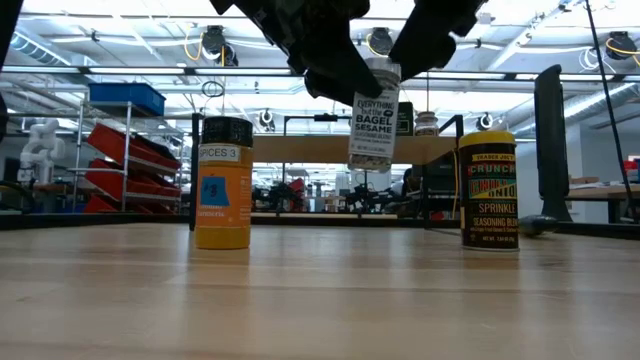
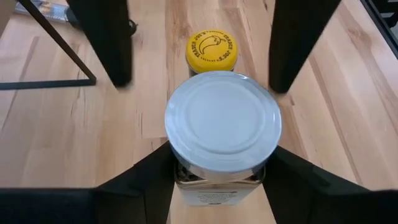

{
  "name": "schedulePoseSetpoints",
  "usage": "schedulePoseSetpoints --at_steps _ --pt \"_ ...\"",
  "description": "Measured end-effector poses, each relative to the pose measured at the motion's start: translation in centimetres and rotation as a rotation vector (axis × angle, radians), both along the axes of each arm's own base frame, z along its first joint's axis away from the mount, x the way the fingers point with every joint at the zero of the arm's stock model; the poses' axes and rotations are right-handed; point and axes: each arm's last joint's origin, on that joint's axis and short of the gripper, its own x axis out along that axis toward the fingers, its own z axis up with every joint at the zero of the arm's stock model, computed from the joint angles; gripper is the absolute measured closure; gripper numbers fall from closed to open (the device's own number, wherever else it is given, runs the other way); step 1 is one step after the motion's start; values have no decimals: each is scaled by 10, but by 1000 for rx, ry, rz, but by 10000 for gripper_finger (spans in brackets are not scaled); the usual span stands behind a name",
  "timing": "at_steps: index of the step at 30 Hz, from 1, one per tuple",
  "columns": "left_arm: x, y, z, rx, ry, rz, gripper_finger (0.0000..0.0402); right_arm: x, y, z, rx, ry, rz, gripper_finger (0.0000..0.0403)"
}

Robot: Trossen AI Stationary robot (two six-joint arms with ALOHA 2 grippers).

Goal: Shelf spices
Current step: Put the white seasoning bottle on the shelf

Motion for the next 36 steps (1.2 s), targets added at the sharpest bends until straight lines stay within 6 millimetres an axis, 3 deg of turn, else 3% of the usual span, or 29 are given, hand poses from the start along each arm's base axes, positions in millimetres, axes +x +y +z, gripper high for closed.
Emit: schedulePoseSetpoints --at_steps 8,17,22,28,36 --pt "-7 4 11 22 2 -12 190 -32 0 20 -53 10 -93 105" --pt "-37 24 64 50 -100 30 189 -54 13 34 -51 -22 -71 105" --pt "-68 43 100 133 -190 77 189 -53 20 30 -58 1 -38 105" --pt "-99 74 130 253 -279 160 189 -50 21 27 -63 14 -32 105" --pt "-118 129 133 291 -273 222 189 -50 21 28 -72 13 -21 105"
